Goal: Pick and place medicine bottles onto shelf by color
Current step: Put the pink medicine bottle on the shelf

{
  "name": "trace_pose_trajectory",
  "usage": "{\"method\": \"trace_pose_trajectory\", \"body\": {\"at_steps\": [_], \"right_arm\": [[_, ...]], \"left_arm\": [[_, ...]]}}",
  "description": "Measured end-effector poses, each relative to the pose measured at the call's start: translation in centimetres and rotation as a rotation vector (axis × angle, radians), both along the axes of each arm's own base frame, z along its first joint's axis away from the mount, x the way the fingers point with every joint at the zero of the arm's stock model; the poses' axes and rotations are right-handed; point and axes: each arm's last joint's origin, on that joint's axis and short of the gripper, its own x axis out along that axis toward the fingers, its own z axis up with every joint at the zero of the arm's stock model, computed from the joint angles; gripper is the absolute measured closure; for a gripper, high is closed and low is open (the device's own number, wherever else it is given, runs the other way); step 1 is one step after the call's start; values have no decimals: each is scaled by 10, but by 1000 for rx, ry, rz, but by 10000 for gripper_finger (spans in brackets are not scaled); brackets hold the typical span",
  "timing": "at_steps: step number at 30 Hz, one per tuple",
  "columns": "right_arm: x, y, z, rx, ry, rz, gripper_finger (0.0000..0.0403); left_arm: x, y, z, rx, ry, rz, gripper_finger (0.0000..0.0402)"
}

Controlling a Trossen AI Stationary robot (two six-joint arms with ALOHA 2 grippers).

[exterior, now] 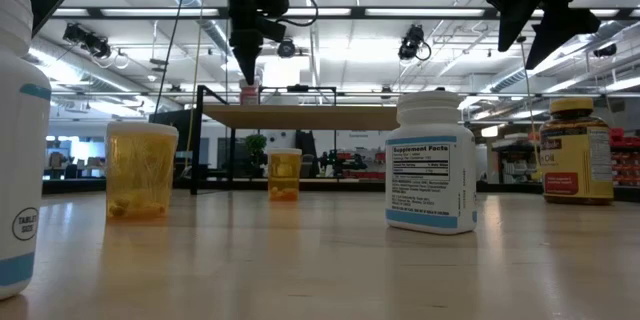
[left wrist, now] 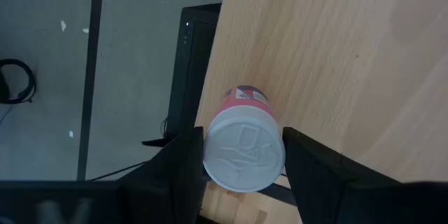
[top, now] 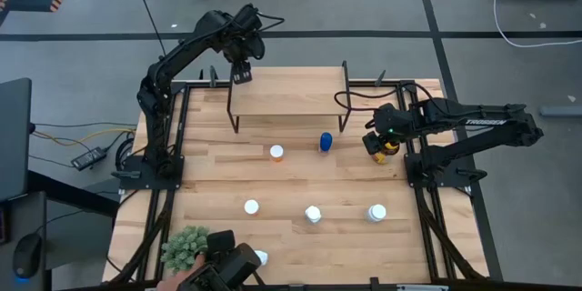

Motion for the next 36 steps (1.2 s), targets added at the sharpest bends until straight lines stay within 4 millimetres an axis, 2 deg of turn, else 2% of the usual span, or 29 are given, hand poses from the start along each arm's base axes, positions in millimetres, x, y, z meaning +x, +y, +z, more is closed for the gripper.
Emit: {"method": "trace_pose_trajectory", "body": {"at_steps": [17,27,36], "right_arm": [[0,0,0,3,0,-2,107],[0,0,0,4,0,0,107],[0,0,0,4,0,1,107]], "left_arm": [[4,3,-8,-20,16,5,212],[5,4,-10,-23,6,29,186],[5,4,-9,-9,12,59,182]]}}
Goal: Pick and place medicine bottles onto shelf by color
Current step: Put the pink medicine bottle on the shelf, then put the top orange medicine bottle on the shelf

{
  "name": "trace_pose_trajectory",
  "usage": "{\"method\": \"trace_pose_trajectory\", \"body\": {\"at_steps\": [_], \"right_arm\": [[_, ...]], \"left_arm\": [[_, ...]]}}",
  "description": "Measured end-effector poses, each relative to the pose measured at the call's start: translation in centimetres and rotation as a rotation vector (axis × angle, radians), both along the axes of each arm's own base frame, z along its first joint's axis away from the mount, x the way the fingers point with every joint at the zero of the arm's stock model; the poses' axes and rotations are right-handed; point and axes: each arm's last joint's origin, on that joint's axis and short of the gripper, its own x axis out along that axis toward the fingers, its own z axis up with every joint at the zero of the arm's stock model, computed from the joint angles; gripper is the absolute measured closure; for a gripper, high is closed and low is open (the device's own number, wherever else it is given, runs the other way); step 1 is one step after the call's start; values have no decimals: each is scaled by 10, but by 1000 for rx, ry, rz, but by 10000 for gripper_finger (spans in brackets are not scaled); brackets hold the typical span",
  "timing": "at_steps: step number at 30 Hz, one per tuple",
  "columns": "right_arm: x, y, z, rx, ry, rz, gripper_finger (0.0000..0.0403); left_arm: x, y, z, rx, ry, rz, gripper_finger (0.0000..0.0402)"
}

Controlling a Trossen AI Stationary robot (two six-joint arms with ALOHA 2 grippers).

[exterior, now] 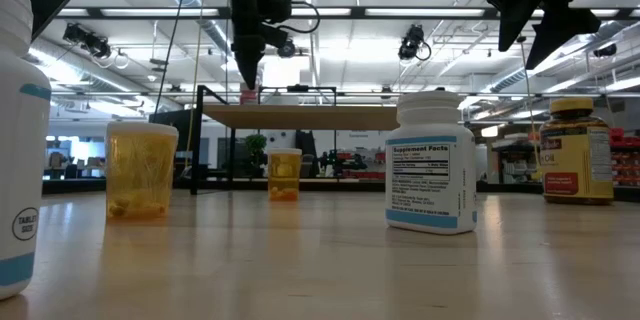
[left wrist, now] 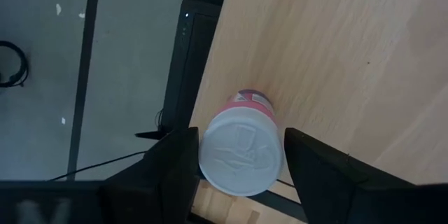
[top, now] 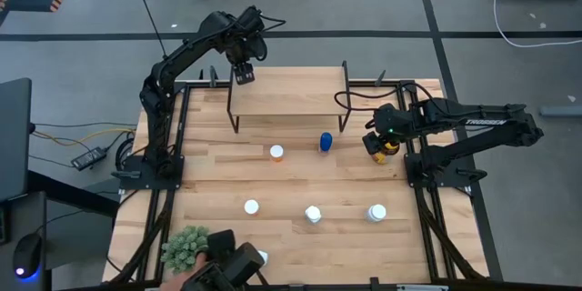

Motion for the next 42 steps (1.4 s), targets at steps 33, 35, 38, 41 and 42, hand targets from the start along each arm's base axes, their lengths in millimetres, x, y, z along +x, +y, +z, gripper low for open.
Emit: {"method": "trace_pose_trajectory", "body": {"at_steps": [33,35,38,41,42], "right_arm": [[0,-1,0,-34,2,-8,107],[0,-1,0,-34,2,-9,107],[0,-1,0,-34,2,-9,107],[0,-1,0,-37,3,-2,107],[0,-1,0,-37,4,-1,107]], "left_arm": [[-7,-35,39,109,-62,43,88],[-8,-46,48,133,-92,40,88],[-7,-66,62,157,-155,47,88],[-2,-93,73,143,-233,56,88],[1,-103,76,128,-259,47,88]]}}
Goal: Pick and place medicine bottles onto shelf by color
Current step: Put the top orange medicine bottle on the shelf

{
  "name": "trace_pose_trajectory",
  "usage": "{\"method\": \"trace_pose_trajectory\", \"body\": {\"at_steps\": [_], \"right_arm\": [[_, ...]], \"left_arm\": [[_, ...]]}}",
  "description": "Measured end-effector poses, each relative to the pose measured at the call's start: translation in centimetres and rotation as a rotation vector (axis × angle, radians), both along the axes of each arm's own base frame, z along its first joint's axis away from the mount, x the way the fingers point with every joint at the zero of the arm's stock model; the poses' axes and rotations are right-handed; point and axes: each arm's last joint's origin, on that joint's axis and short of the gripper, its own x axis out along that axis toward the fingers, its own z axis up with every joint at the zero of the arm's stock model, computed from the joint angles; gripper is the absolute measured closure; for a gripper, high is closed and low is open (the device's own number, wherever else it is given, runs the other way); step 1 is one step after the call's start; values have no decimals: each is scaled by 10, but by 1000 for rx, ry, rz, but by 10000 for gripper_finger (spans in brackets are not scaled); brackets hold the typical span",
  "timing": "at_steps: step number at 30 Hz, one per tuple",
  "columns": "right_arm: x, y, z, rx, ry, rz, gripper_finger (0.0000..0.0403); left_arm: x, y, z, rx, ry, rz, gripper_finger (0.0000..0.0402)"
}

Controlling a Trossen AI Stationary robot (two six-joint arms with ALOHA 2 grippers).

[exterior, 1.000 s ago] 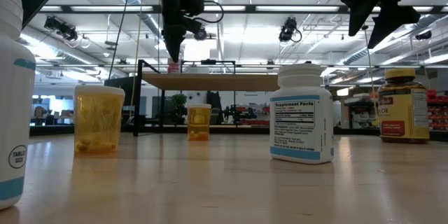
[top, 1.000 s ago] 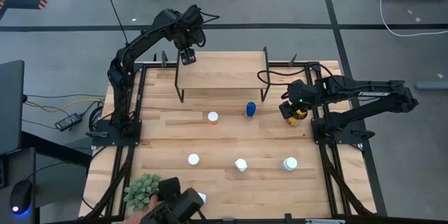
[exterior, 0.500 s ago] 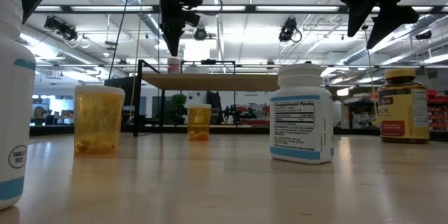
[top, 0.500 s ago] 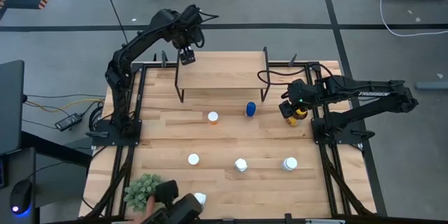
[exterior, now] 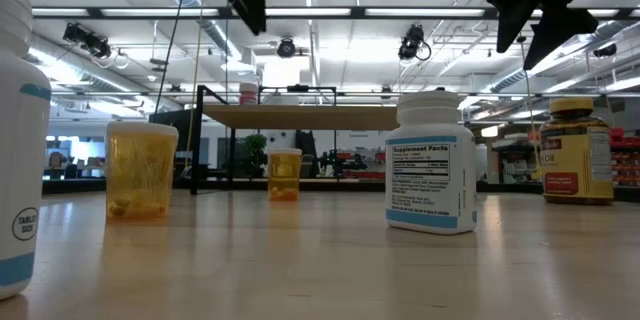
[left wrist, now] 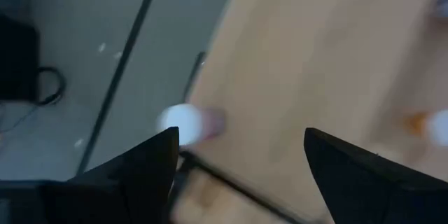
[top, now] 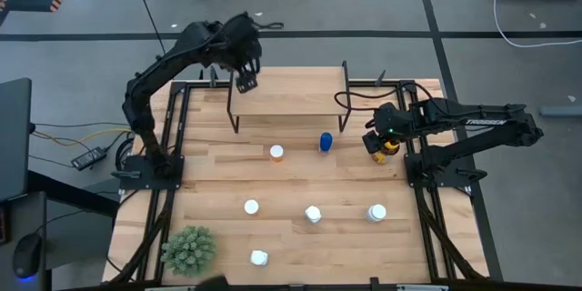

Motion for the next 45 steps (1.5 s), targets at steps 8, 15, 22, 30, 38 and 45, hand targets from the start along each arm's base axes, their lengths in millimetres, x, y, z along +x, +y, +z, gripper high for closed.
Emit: {"method": "trace_pose_trajectory", "body": {"at_steps": [8,15,22,30,38,45], "right_arm": [[0,0,0,5,-3,-11,107],[0,0,0,-1,1,5,107],[0,0,0,-18,14,68,107],[0,1,0,-45,36,171,107],[0,2,0,-56,50,266,107],[0,0,0,-115,69,295,107]], "left_arm": [[26,-65,2,-171,-227,278,88],[48,-108,-10,-177,-293,436,88],[67,-150,-46,-234,-283,583,88],[84,-169,-127,-414,-279,783,88],[88,-170,-146,-508,-371,952,95],[87,-156,-161,-430,-258,947,108]]}}
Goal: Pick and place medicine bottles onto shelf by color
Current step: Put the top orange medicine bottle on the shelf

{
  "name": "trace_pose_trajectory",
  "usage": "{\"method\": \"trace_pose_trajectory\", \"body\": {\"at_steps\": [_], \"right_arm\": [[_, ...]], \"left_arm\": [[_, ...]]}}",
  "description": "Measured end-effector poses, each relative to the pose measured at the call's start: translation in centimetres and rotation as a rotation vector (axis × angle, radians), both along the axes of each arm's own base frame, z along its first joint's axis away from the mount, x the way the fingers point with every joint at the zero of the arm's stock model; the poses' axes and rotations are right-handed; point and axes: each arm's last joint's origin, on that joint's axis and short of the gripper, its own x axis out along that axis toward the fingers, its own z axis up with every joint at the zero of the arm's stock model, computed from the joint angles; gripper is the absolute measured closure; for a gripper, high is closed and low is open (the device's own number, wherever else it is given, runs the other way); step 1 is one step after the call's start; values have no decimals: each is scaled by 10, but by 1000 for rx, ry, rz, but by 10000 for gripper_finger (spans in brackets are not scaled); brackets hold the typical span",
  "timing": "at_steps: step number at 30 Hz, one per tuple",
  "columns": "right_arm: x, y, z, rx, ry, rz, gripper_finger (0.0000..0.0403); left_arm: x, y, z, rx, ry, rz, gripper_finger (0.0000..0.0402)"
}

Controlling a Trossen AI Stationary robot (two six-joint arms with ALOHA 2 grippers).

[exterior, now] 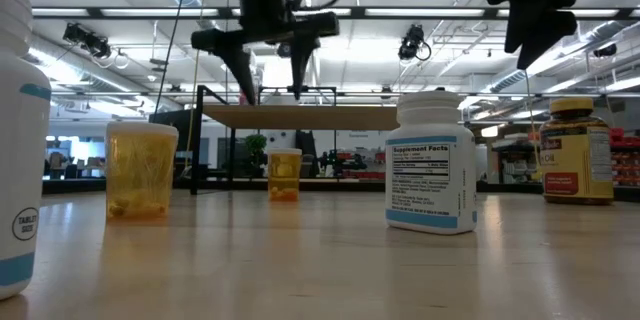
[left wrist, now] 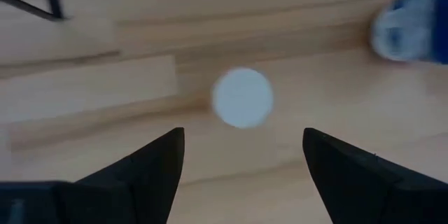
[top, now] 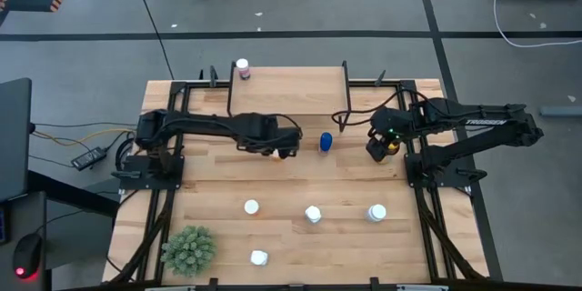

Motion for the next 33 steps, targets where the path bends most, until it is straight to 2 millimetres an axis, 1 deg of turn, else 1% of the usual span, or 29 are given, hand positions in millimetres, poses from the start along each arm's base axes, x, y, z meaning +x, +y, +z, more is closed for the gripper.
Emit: {"method": "trace_pose_trajectory", "body": {"at_steps": [4,12,16,22,26,33], "right_arm": [[0,0,0,-5,4,5,107],[0,0,0,5,2,4,107],[2,0,1,-1,-15,14,107],[2,0,1,-5,-16,31,107],[2,0,1,-1,-17,34,107],[2,0,1,1,-16,39,107]], "left_arm": [[7,2,-9,-21,12,-52,104],[18,4,-20,-3,9,-122,74],[19,9,-32,-1,75,-148,65],[23,10,-45,-20,103,-144,63],[24,10,-48,-20,104,-134,63],[29,14,-59,-12,124,-133,63]]}}
